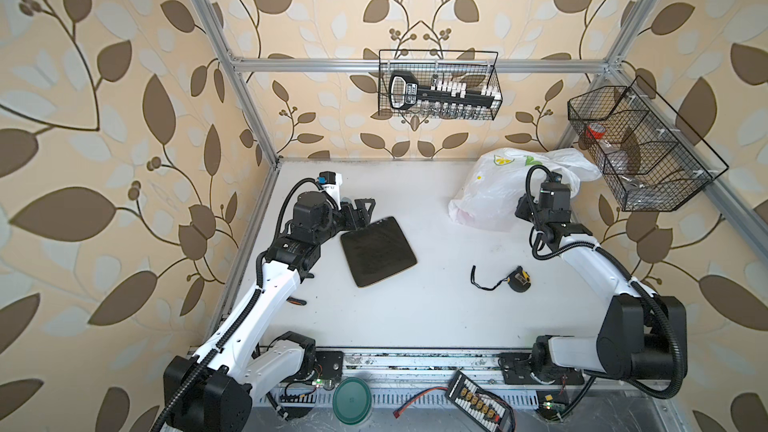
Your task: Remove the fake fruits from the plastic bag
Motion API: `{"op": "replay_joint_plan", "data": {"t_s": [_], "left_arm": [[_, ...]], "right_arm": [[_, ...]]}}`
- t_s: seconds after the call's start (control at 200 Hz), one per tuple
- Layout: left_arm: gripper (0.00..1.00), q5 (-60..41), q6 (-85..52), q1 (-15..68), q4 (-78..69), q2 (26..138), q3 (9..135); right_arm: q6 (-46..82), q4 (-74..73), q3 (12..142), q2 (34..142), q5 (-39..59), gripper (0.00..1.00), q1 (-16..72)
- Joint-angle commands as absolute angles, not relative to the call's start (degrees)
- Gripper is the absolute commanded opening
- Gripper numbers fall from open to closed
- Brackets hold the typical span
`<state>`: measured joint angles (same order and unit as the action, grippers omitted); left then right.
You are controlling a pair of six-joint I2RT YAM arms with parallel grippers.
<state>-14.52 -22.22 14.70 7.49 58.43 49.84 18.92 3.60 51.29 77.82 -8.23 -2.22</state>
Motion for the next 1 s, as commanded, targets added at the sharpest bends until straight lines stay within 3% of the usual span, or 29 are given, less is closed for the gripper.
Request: {"op": "replay_joint_plan", "data": {"t_s": [0.0, 0.2, 0.705, 0.995], "left_arm": [[0.90, -14.7, -24.4, 15.3, 7.1, 56.2, 49.4], [0.89, -15.7, -26.6, 15.3, 5.8, 56.8, 48.9], [0.85, -16.5, -34.4, 21.0, 5.6, 58.8, 53.3], [0.85, -15.6, -37.4, 26.3, 8.9, 61.1, 59.3]], "right_arm": [[17.3, 0.4, 54.1, 78.3, -2.4, 0.24, -0.8], [16.0, -0.5, 54.2, 77.6, 0.1, 0.00, 6.5], [21.1, -9.2, 55.2, 82.4, -5.2, 0.00, 32.3], [19.5, -9.9, 54.8, 83.8, -8.1, 0.02, 37.8]]}}
